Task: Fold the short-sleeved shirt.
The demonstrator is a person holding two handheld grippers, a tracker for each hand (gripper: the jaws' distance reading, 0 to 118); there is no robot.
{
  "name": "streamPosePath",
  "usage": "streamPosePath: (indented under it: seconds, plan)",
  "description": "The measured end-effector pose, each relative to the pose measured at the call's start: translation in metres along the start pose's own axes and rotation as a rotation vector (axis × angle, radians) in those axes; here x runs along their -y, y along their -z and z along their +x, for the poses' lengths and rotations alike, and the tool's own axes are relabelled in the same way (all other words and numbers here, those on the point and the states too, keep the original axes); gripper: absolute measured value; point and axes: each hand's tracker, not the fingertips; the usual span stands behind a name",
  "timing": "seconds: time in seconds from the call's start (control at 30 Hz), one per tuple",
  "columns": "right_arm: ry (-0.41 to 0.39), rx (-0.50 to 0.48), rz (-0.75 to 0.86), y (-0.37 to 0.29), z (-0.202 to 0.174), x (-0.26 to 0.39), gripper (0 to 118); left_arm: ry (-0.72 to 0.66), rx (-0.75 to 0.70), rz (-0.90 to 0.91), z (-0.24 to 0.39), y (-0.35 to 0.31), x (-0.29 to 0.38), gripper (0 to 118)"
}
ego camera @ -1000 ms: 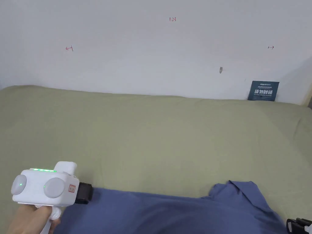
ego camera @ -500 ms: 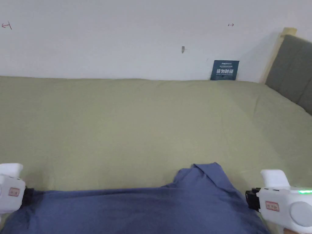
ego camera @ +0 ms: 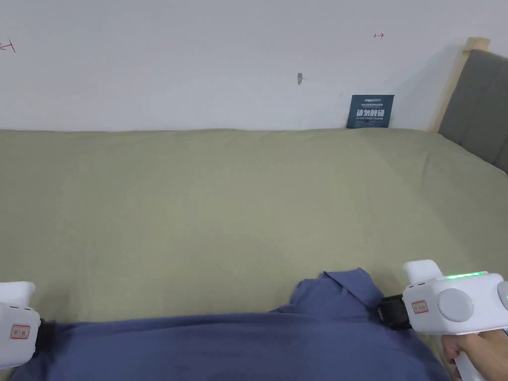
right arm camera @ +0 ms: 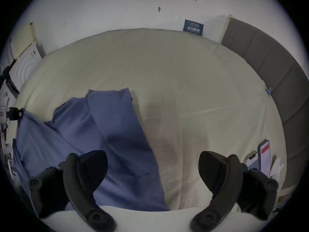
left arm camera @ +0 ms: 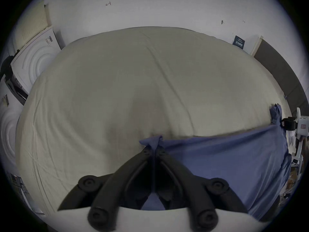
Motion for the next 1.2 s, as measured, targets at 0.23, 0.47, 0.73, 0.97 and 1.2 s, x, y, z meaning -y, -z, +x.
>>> streamPosePath:
  seconds: [0.23, 0.47, 0.73, 0.97, 1.2]
  plan:
    - [0.070, -0.063, 0.062, -0.032, 0.008, -0.001, 0, -0.027, 0.032, 0.029, -0.012, -0.021, -0.003, 3]
    - [0.102, -0.141, 0.154, -0.114, 0.017, 0.016, 0, -0.056, 0.105, 0.114, -0.033, -0.090, 0.018, 3]
    - [0.130, -0.217, 0.208, -0.194, 0.018, 0.083, 0, -0.053, 0.121, 0.169, -0.052, -0.164, 0.082, 3]
    - [0.147, -0.231, 0.218, -0.231, 0.013, 0.164, 0, -0.021, 0.122, 0.186, -0.056, -0.194, 0.156, 3]
    - [0.168, -0.232, 0.183, -0.235, 0.004, 0.218, 0, -0.028, 0.138, 0.158, -0.064, -0.189, 0.211, 4]
